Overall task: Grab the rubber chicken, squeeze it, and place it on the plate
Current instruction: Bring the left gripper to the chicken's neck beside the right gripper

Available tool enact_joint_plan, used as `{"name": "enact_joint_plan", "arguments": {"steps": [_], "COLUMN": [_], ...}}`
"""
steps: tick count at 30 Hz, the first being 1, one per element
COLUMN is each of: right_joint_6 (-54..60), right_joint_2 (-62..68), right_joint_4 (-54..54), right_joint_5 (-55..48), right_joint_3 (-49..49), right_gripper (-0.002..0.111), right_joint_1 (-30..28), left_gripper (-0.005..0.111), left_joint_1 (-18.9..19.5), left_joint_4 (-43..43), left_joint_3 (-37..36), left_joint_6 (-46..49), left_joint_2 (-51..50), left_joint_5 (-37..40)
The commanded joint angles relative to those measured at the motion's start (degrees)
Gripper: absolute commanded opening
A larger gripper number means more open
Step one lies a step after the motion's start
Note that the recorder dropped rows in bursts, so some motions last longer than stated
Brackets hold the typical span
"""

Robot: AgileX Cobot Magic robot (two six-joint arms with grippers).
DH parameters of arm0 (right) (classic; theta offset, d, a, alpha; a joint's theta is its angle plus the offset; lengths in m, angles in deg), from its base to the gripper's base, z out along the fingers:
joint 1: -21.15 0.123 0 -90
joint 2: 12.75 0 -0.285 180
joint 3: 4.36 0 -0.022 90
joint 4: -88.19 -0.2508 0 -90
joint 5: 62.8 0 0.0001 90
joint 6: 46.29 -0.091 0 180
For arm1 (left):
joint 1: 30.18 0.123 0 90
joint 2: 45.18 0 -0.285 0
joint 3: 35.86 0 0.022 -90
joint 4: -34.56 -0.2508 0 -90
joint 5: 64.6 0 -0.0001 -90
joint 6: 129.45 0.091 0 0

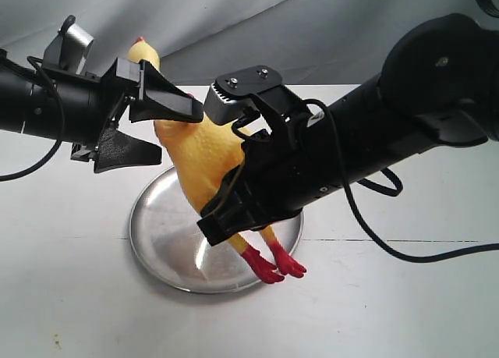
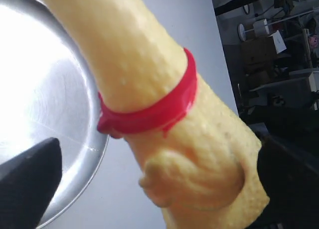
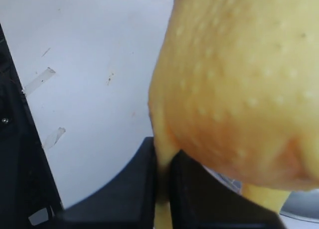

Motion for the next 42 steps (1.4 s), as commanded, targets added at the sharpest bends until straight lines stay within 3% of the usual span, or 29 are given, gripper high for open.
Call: {"name": "enact_joint_plan", "arguments": {"steps": [1,7,13,34,42], "right_joint_6": [2.3,2.7,2.7,4.4,10.8], "right_joint_2": [-0.8,-0.8,-0.8,0.0,3.5], "right_joint_4": [-1.2,-1.2,-1.2,-2.8,-8.5], "right_joint_5": [-1.5,-1.6,-1.2,3.4,4.3], "right_joint_3": [0.0,0.0,0.0,0.0,0.0], "right_gripper": [0.000,0.000,0.000,0.000,0.000], "right_joint_1": [0.1,0.1,0.1,0.1,0.1], "left_gripper": [0.099,0.099,0.099,0.099,0.099], "left_joint_1": [0.2,0.9,5.3,5.0,4.8], "left_joint_4": [0.1,1.3,5.0,10.3,9.9], "left_joint_3": [0.4,0.4,0.4,0.4,0.4], "left_joint_6": [1.4,2.7,3.9,8.3,8.7], "left_joint_2": [0.0,0.0,0.0,-3.7,-4.0], "left_joint_5": [0.6,1.2,4.2,7.8,7.9]}}
